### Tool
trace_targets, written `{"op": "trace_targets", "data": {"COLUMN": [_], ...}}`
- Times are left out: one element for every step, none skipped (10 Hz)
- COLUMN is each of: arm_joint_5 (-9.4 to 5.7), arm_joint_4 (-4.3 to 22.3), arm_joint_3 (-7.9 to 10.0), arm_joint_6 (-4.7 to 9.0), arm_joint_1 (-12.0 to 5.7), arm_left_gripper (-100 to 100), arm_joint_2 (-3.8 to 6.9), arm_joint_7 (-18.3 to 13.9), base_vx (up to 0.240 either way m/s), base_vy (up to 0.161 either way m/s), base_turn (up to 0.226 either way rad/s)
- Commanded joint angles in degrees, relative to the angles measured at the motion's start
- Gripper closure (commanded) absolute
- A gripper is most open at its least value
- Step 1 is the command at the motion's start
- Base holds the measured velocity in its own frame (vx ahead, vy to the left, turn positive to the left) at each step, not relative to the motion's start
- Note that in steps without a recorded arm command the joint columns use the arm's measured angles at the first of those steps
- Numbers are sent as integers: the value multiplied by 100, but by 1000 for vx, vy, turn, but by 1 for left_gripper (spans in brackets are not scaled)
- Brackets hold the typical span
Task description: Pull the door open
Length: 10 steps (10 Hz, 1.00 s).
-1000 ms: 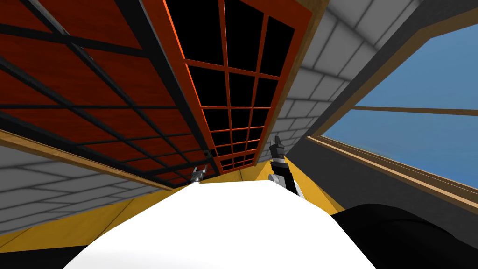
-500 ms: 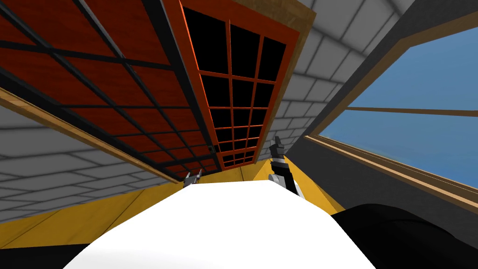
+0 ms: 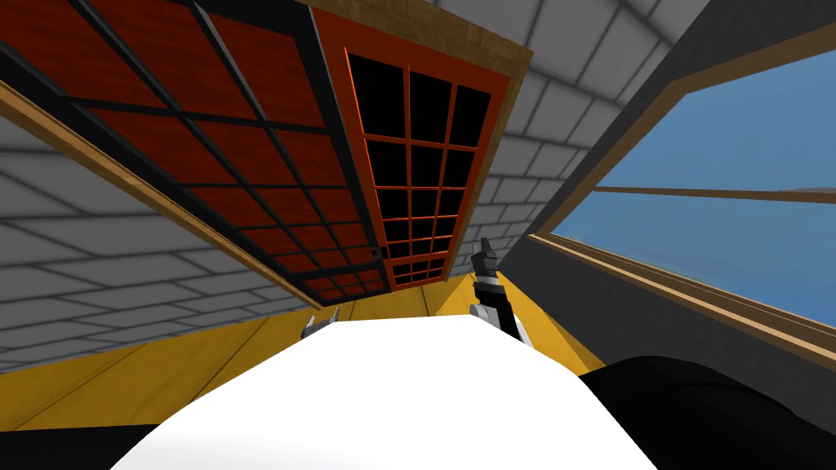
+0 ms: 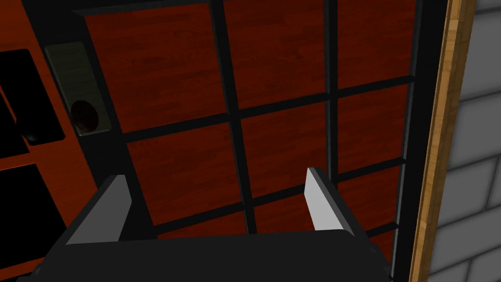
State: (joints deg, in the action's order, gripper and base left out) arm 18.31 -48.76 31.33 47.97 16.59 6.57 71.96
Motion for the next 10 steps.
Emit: {"op": "trace_targets", "data": {"arm_joint_5": [3, -68, -90, -90, -111, -160, -205, -247, -290, -338], "arm_joint_4": [-219, -110, -78, -78, -47, 25, 89, 148, 206, 264], "arm_joint_3": [12, 190, 244, 244, 294, 411, 516, 611, 703, 789], "arm_joint_6": [-144, -190, -203, -203, -217, -247, -276, -302, -328, -356], "arm_joint_1": [120, 196, 216, 216, 230, 256, 260, 246, 205, 69], "arm_left_gripper": [-100, -100, -100, -100, -100, -100, -100, -100, -100, -100], "arm_joint_2": [-32, 21, 34, 34, 42, 57, 56, 44, 16, -68], "arm_joint_7": [-25, 55, 80, 80, 105, 164, 222, 280, 344, 432], "base_vx": [-91, -139, -152, -83, -41, -71, -88, -73, -47, 47], "base_vy": [15, 26, 39, 18, 2, 15, 29, 41, 49, 66], "base_turn": [1, -1, -1, 0, -12, -29, -53, -76, -108, -216]}}
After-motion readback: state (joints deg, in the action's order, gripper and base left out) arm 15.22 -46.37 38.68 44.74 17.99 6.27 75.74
